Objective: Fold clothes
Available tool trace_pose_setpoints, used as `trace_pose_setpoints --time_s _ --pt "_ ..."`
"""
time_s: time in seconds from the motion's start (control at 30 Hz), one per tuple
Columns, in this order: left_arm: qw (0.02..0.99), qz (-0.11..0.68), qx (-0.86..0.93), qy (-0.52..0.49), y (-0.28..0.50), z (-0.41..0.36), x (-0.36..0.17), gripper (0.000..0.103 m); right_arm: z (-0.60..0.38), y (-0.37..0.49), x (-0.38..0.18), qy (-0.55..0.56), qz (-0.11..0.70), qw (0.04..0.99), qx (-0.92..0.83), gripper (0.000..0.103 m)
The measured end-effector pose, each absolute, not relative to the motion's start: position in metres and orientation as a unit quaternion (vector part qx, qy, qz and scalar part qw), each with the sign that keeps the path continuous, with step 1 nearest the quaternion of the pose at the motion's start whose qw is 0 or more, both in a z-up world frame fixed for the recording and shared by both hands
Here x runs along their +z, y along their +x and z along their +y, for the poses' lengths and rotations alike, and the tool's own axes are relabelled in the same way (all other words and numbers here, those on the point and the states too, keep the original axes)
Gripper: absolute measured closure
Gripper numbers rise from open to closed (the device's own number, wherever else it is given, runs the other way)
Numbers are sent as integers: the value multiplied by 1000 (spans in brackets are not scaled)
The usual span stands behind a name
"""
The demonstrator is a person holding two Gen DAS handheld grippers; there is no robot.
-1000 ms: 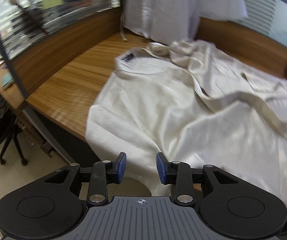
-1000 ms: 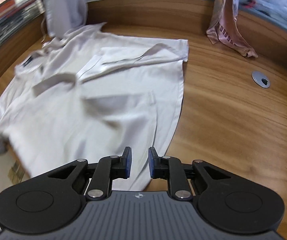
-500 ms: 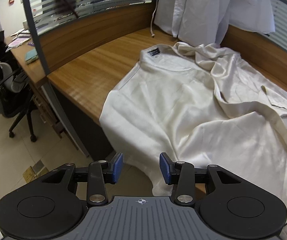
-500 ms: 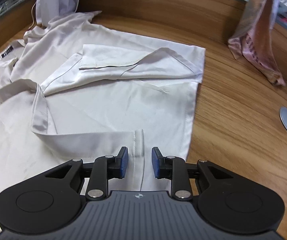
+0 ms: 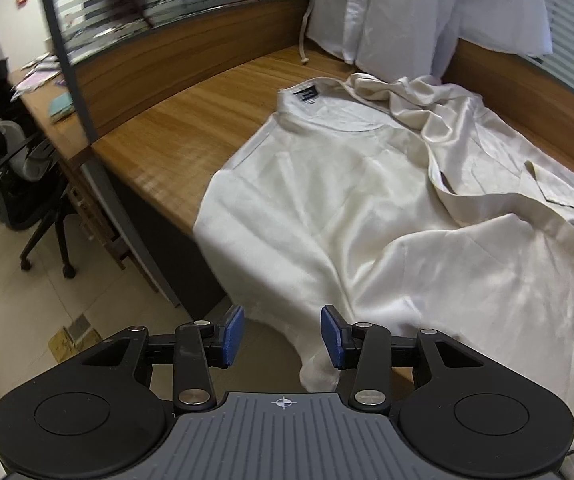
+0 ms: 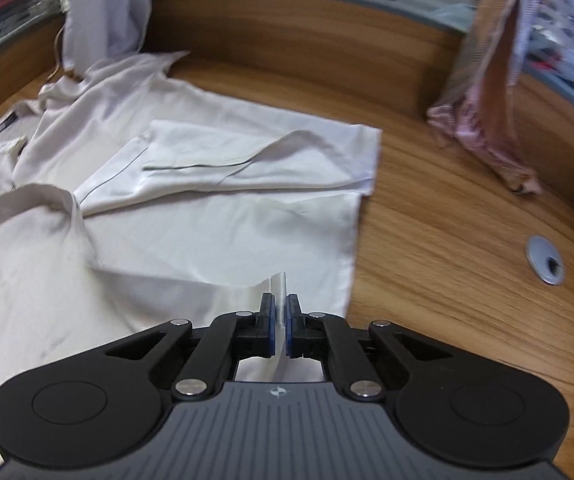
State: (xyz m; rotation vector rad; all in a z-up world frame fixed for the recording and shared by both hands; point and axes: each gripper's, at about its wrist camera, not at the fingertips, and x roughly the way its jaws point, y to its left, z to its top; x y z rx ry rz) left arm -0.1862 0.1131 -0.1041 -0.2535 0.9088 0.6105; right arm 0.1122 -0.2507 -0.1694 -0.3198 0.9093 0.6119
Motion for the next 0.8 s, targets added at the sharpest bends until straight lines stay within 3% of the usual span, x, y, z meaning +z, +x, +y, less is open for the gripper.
trace_pose_setpoints --time_s 0.2,0.37,0.5,0.57,0.8 --pt "859 437 254 -75 -154 124 -97 54 -270 114 -172 -153 436 851 250 96" --pt "868 445 218 -39 -126 137 -96 52 -285 97 -161 -123 429 865 229 78" --pt "871 456 180 -23 -102 152 -103 51 -293 64 -158 -91 441 863 228 76" --pt "871 464 162 -14 -88 161 -109 51 -293 44 -159 -72 449 862 226 67" --pt "884 459 85 14 -36 192 -110 47 -267 -12 -165 -31 472 861 186 66"
